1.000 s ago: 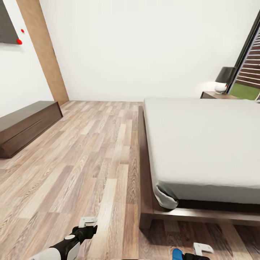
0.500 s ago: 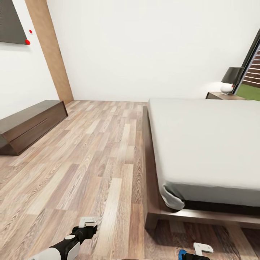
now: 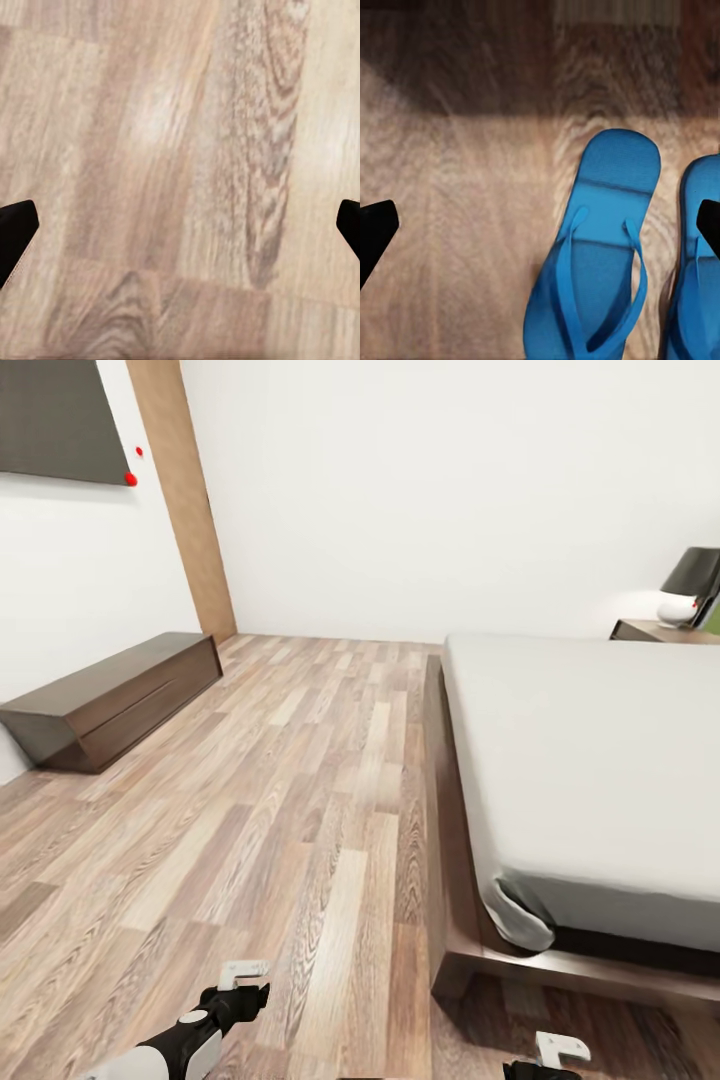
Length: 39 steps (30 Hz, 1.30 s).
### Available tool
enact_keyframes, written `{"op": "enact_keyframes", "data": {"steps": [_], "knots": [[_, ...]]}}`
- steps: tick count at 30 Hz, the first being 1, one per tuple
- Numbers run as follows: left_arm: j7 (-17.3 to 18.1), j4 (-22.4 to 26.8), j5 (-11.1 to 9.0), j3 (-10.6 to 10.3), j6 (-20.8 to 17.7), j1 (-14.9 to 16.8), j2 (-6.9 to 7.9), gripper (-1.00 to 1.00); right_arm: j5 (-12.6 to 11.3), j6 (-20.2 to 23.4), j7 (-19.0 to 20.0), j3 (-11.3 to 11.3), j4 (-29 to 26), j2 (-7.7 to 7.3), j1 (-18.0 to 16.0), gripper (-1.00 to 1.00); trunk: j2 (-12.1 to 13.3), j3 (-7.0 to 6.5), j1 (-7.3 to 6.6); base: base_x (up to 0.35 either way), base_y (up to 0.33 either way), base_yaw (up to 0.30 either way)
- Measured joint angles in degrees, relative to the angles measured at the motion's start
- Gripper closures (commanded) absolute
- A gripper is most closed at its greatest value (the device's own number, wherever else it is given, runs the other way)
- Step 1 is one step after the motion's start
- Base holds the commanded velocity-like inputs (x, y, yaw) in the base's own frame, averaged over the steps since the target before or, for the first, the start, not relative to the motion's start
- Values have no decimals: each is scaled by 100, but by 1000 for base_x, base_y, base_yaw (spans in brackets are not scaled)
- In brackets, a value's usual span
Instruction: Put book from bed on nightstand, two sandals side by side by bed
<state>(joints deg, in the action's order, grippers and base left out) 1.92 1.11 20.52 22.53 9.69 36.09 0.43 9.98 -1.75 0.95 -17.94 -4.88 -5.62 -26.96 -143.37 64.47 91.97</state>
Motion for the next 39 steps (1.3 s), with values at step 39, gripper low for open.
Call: {"op": "enact_keyframes", "data": {"steps": [39], "knots": [[0,0,0,0,0,0,0,-100,9,0,0,3,0,9,0,-100,0,0,0,0,4,286]]}}
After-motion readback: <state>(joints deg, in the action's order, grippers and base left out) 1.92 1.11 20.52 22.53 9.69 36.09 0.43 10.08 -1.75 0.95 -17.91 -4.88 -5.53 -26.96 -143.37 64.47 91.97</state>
